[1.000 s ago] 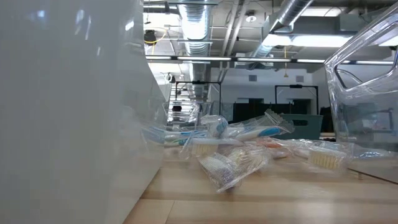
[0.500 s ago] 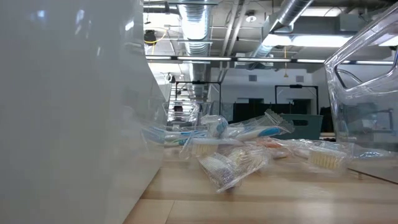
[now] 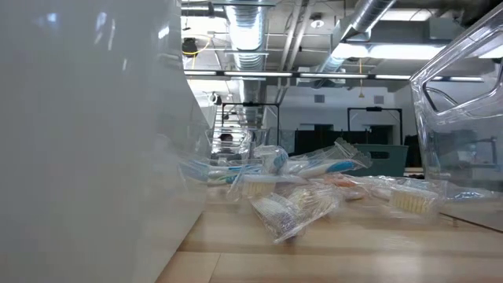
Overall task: Pick & Place Toothbrushes
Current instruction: Put the orange toothbrush into the bottom transparent bin
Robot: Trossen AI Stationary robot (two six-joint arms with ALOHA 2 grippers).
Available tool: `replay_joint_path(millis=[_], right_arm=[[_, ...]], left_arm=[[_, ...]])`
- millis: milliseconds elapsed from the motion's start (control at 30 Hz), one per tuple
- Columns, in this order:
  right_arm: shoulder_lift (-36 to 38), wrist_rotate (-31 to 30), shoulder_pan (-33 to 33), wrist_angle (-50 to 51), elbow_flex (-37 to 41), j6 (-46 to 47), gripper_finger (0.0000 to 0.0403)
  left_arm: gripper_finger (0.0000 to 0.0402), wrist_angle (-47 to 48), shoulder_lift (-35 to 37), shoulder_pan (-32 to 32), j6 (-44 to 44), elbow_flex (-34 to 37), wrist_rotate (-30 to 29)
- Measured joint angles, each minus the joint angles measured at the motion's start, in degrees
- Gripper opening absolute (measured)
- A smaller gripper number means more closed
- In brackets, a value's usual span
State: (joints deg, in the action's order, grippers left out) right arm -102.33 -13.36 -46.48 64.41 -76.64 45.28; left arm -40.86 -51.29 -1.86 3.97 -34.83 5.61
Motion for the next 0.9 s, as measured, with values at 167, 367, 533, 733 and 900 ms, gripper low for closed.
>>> replay_joint_path(millis=[167,367,533,733,900], right_arm=[[0.0,0.2,0.0,-1.5,2.9,1.3,0.0020],[0.0,1.3,0.0,-8.5,5.7,1.7,0.0023],[0.0,1.5,0.0,-9.9,8.0,2.7,0.0020],[0.0,1.4,0.0,-12.8,10.4,2.8,0.0023],[0.0,1.4,0.0,-14.0,13.0,4.2,0.0021]], left_arm=[[0.0135,0.0,0.0,0.0,0.0,0.0,0.0],[0.0135,0.0,0.0,0.0,0.0,0.0,0.0],[0.0135,0.1,0.0,0.0,0.0,0.0,0.0],[0.0135,0.1,0.0,0.0,0.0,0.0,0.0],[0.0135,0.1,0.0,0.0,0.0,0.0,0.0]])
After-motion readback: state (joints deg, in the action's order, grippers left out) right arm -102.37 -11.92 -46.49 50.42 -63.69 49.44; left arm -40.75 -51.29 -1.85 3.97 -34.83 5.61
